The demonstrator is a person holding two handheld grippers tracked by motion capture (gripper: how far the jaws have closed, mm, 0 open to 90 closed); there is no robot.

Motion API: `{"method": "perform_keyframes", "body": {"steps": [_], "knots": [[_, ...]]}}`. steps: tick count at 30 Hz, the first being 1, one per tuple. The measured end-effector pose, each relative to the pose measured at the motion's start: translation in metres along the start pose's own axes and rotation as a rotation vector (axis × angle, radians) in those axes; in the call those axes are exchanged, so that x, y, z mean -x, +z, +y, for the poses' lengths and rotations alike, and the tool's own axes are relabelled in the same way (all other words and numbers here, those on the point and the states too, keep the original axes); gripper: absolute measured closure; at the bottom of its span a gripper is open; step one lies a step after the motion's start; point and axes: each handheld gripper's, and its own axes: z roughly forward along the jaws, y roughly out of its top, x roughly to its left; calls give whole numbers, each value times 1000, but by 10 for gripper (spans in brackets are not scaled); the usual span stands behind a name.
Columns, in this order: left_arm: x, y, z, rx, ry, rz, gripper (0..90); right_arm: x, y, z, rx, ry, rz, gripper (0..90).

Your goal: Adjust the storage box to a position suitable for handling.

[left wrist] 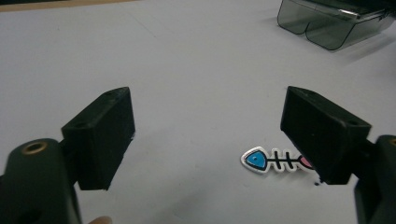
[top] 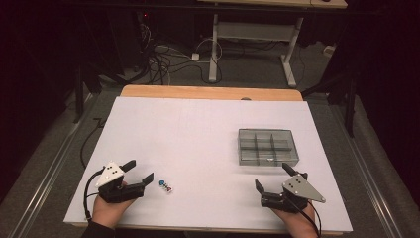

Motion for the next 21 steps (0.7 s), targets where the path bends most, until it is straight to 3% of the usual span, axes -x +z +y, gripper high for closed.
{"method": "perform_keyframes", "body": {"steps": [1, 4, 7, 10, 11, 13, 17, 18, 20, 21], "knots": [[0, -1, 0, 1, 2, -2, 279, 0, 0, 0, -1, 3, 1, 1], [0, -2, 0, -7, 0, -11, 429, 1, 0, 0, 1, 0, 1, 1], [-3, -1, -1, -20, -23, -27, 595, 3, -1, 0, 4, 5, -2, 1], [-2, -1, -1, -35, -7, -49, 793, 4, -2, 0, 7, 4, -3, 1], [-1, -1, 0, -42, 0, -59, 793, 4, -2, 0, 7, 4, -3, 1], [1, -1, 0, -54, 12, -75, 881, 4, -2, -1, 4, 0, 0, 1], [6, 3, -1, -102, 28, -97, 883, 4, -3, 0, 5, 1, -2, 1], [7, 6, -2, -144, 34, -100, 883, 4, -3, 0, 9, 0, -2, 1], [7, 9, -4, -173, 37, -98, 883, 4, -3, 0, 8, -3, -1, 1], [8, 12, -6, -218, 38, -100, 883, 4, -3, 0, 6, -2, 1, 1]]}}
